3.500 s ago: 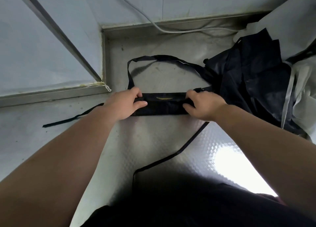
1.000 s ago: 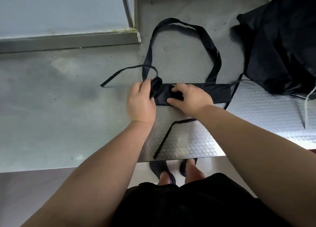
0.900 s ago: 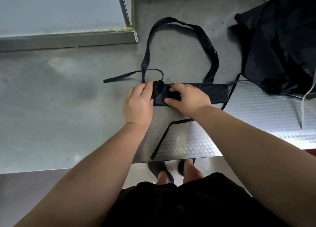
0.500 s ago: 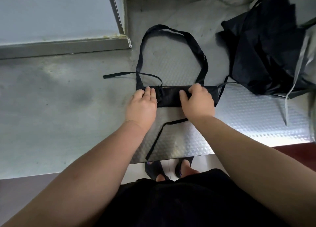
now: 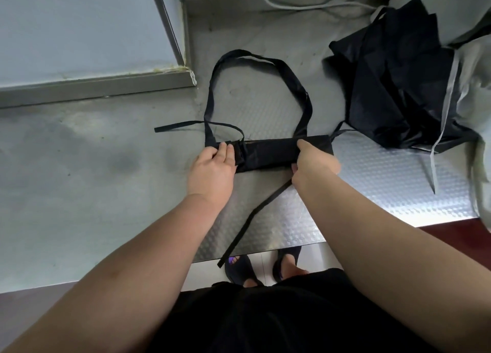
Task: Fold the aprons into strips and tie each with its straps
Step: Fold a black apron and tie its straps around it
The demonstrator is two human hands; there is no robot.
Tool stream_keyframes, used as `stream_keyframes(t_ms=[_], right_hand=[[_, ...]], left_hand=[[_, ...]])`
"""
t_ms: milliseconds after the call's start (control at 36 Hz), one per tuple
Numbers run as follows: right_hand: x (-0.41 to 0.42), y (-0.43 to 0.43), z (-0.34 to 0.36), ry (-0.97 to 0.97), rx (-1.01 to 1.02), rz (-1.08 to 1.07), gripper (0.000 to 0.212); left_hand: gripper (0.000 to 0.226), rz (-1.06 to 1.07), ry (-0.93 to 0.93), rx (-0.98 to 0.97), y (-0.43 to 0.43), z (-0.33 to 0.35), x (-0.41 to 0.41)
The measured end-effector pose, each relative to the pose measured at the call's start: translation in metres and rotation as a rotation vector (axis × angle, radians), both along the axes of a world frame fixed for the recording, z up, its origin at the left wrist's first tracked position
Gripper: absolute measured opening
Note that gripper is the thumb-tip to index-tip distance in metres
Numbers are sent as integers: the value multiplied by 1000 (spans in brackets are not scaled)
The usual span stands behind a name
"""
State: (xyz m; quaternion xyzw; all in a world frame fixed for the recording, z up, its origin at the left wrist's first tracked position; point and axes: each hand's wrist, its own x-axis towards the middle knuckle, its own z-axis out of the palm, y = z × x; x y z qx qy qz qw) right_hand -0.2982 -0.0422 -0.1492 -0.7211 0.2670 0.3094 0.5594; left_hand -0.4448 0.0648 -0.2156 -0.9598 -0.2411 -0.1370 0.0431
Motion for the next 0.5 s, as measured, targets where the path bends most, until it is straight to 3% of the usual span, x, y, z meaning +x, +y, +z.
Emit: stream_keyframes(t_ms=[83,139,222,306,389,444,500], right_hand=[[-5,1,1,-165,-157,-76,74],[-12,2,-1,-196,-127,-116,77],[-19,-2,-3,-95,28,-231,55],[-14,-3,-1,-11,157,-169,31],[-8,2,2,-45,205,-60,17],[-5,3,-1,-225,-6,138,12],[-4,-1,-3,-523,-329,551,26]], left_hand=[[46,7,-19,-10,0,0,1],[46,2,-14,-5,0,0,1],[46,-2,-23,3,-1,0,1],[47,0,-48,22,-1,0,1],[48,3,-66,31,0,0,2],[49,16,-61,27,0,-1,1],[49,24,-52,26,-1,-1,1]])
